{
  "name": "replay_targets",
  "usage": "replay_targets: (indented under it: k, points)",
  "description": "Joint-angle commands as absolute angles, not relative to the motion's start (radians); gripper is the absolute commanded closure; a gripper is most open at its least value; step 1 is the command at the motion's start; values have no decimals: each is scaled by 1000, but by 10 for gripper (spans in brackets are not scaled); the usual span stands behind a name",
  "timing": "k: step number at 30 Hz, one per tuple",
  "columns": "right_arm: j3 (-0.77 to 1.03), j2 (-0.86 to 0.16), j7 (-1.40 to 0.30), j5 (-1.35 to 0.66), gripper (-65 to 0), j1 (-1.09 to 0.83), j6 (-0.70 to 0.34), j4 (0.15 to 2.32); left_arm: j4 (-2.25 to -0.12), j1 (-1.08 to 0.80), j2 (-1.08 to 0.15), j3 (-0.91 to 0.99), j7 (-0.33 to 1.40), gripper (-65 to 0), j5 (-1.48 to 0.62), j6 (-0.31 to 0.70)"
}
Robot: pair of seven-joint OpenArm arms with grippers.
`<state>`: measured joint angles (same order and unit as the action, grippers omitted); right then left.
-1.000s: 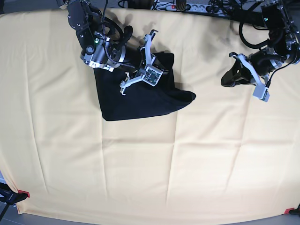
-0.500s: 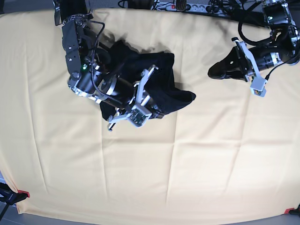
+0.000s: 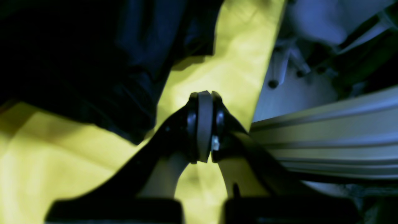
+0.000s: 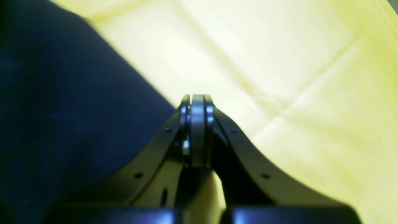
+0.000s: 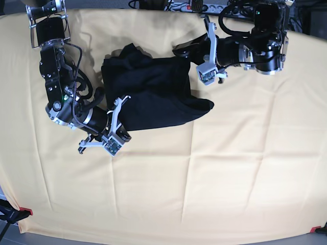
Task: Fold the T-shirt properly
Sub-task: 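Press and tuck the shirt bundle with both grippers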
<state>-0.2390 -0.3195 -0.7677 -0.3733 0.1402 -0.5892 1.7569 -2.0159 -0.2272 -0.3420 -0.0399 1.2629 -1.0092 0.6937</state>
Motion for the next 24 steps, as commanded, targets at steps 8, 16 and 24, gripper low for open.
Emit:
replay_targets:
  k: [8,16,24]
  points:
    - [-266,-327,-748,-462,0,292,-698,1536,-2033,-220,-349,-150,1119,0,-818,688]
    - [-353,-330,-783,-445,0,313,-698,1489,-1968,-162,-349,-152,1034,0,-669,632]
    - [-353,-379,-877,-497,0,310,-698,1496,-1709,23,-349,-262,1005,0,-666,632]
